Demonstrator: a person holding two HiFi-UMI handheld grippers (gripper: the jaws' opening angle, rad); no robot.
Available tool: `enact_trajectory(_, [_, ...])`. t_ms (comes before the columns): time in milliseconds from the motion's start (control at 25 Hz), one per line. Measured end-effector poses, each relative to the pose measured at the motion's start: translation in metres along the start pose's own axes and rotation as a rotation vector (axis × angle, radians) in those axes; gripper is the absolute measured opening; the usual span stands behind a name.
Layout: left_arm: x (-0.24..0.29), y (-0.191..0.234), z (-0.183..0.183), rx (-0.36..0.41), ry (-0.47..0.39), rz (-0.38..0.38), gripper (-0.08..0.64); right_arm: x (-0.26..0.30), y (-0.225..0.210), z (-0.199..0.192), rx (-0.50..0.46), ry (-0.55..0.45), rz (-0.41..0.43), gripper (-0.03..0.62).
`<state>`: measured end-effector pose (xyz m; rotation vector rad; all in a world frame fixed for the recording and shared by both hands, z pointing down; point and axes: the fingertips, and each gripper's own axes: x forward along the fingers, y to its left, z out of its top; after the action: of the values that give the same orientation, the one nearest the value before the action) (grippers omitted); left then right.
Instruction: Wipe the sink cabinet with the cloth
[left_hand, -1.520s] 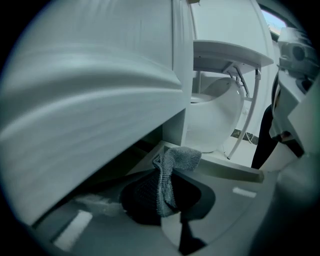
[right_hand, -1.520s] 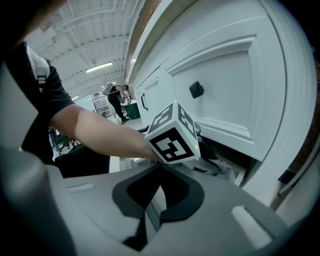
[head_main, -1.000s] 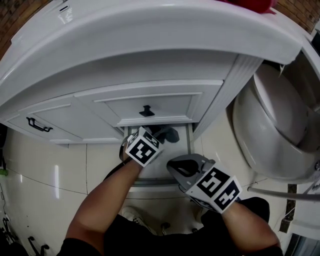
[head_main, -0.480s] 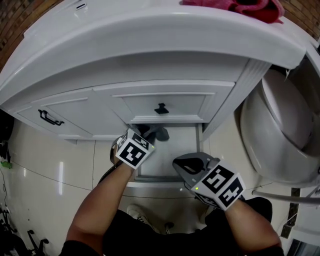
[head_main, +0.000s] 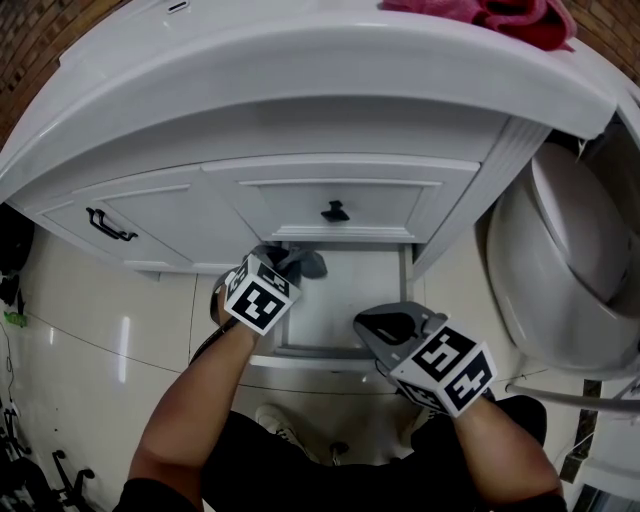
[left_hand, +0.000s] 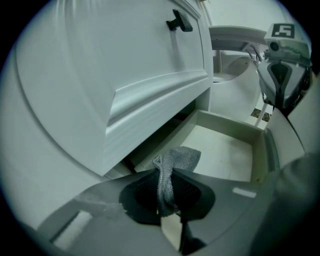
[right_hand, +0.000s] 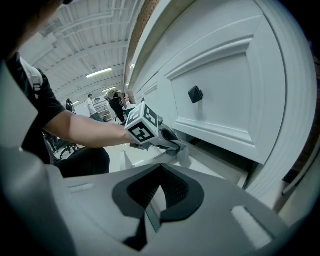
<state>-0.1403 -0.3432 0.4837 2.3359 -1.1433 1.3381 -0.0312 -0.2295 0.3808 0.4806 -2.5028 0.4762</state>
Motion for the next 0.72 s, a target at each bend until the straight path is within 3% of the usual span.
enact_trajectory(400, [0.002, -0.080, 0.071, -0.041, -0.135, -0.243, 0.035, -0.011, 0.030, -0.003, -0.052, 0.007, 0.054, 0.005])
enact_trajectory(720, [0.022, -0.144, 0.099, 0.005, -0.131, -0.389, 0.035, -0.020, 0.026, -0.011, -0.031, 0.006, 0.049, 0.005])
